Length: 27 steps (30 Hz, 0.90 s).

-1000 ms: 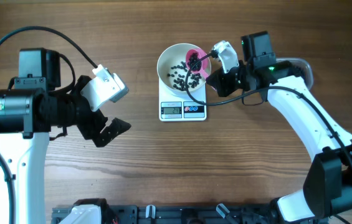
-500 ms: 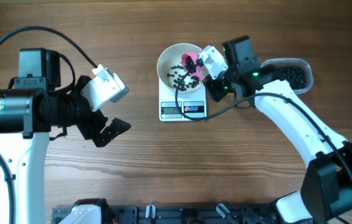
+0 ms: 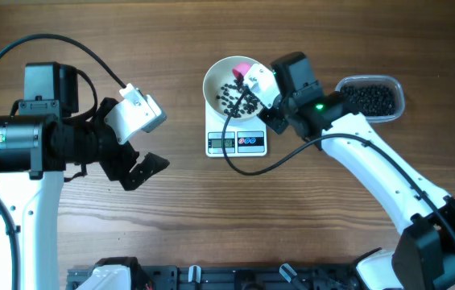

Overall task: Scoop item into bowl and weigh 150g on scale
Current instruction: 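Tilt the scoop with the right gripper to pour beans into the bowl, then carry the empty scoop right back to the bean tub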

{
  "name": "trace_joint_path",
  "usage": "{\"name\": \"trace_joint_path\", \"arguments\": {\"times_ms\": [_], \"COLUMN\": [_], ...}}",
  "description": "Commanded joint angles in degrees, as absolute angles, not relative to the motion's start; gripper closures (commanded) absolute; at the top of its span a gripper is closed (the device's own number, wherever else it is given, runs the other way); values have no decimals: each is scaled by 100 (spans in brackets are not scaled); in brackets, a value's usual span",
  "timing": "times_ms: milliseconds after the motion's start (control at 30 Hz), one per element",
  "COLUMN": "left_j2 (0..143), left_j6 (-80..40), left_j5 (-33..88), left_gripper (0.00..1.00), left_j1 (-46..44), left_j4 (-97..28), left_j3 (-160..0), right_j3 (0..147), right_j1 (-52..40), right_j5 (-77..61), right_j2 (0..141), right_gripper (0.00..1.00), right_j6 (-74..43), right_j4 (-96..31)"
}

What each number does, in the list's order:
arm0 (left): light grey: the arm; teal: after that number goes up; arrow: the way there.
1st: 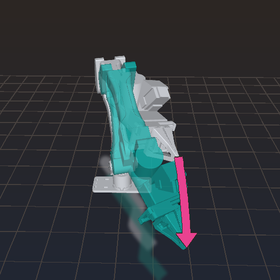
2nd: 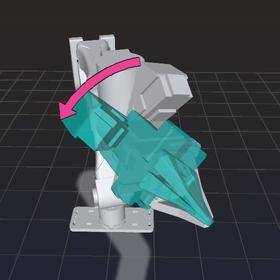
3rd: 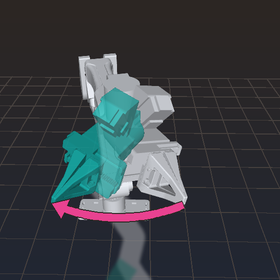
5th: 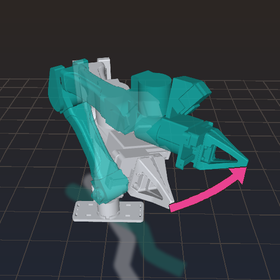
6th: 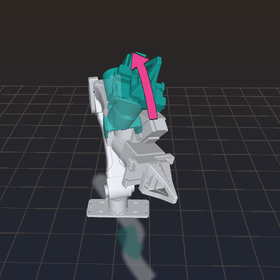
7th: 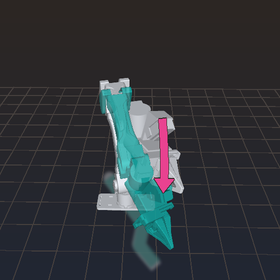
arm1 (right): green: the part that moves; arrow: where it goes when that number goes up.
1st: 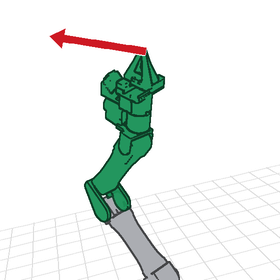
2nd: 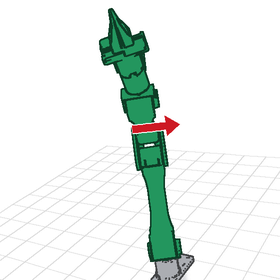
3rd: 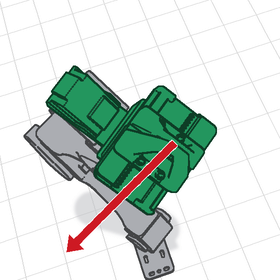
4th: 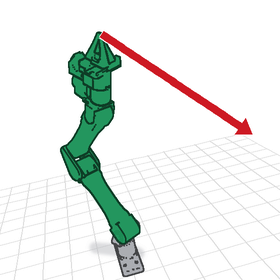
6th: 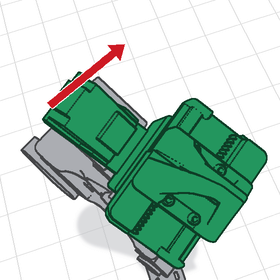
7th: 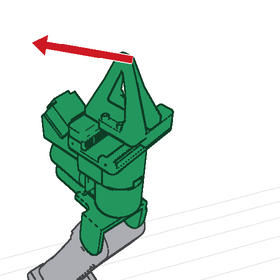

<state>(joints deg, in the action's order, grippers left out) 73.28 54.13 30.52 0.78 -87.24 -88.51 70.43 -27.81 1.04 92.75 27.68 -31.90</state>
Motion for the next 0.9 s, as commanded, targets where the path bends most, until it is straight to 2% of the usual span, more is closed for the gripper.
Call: {"name": "trace_joint_path", "arguments": {"times_ms": [0, 333, 567, 767, 867], "left_j2": [7260, 7260, 7260, 7260, 7260], "left_j6": [5468, 5468, 5468, 5468, 5468], "left_j5": [3094, 3094, 3094, 3094, 3094], "left_gripper": [0, 0, 0, 0, 0], "left_j1": [108, 108, 108, 108, 108], "left_j4": [-8731, -8731, -8731, -8731, -8731], "left_j3": [-8932, -8932, -8932, -8932, -8932], "right_j3": [7105, 7105, 7170, 7181, 7181], "right_j1": [-2869, -2941, -2847, -2091, -1518], "right_j5": [792, 937, 965, 1138, 1208], "right_j2": [9126, 9126, 8748, 8239, 8049], "right_gripper": [96, 96, 96, 96, 96], "right_j6": [3177, 3273, 2685, 1750, 1636], "right_j4": [-3065, -2884, -2718, -3776, -4462]}}
